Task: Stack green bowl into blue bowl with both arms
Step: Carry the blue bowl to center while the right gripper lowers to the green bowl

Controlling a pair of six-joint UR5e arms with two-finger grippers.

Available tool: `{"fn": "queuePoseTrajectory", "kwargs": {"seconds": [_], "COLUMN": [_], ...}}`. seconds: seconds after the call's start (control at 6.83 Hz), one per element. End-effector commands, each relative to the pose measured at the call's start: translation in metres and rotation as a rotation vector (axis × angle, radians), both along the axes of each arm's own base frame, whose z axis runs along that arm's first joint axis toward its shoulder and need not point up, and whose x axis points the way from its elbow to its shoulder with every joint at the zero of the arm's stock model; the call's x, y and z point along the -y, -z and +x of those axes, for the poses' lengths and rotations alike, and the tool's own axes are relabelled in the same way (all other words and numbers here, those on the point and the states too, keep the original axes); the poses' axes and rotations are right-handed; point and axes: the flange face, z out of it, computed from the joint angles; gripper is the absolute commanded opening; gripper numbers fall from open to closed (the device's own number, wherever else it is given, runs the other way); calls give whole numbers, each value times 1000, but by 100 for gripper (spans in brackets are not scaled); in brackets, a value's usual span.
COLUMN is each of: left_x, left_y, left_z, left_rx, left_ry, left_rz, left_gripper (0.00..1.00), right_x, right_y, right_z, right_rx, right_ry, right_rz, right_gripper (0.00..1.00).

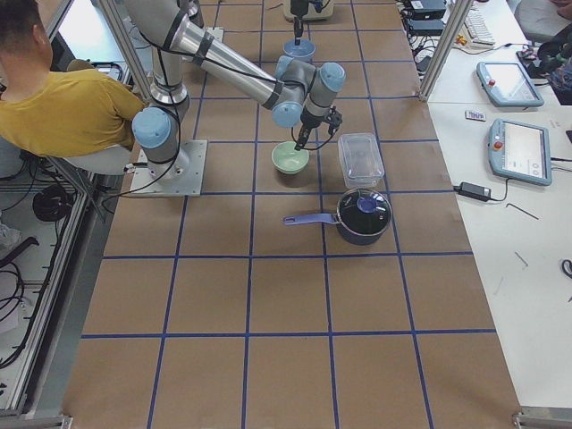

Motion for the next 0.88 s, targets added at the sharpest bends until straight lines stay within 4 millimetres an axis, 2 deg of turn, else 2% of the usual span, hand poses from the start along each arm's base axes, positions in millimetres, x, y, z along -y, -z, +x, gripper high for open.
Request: {"fn": "queuePoseTrajectory", "kwargs": {"seconds": [0.0, 0.15, 0.29, 0.59, 0.73], "left_x": [-19, -32, -48, -56, -56], "left_y": [8, 22, 28, 38, 41], "left_z": [-96, -114, -134, -139, -138], "left_rx": [-7, 1, 7, 36, 37], "left_ry": [-96, -63, -28, -8, -1], "left_rz": [-30, 1, 9, 19, 24], "left_gripper": [1, 1, 1, 2, 11], "right_x": [2, 0, -3, -3, -3], "right_y": [15, 26, 34, 34, 34], "right_z": [0, 0, 0, -1, -1], "right_rx": [2, 1, -2, -2, -2], "right_ry": [0, -1, -6, -9, -6], "right_rz": [8, 0, -17, -25, -23], "right_gripper": [94, 88, 76, 14, 0]}}
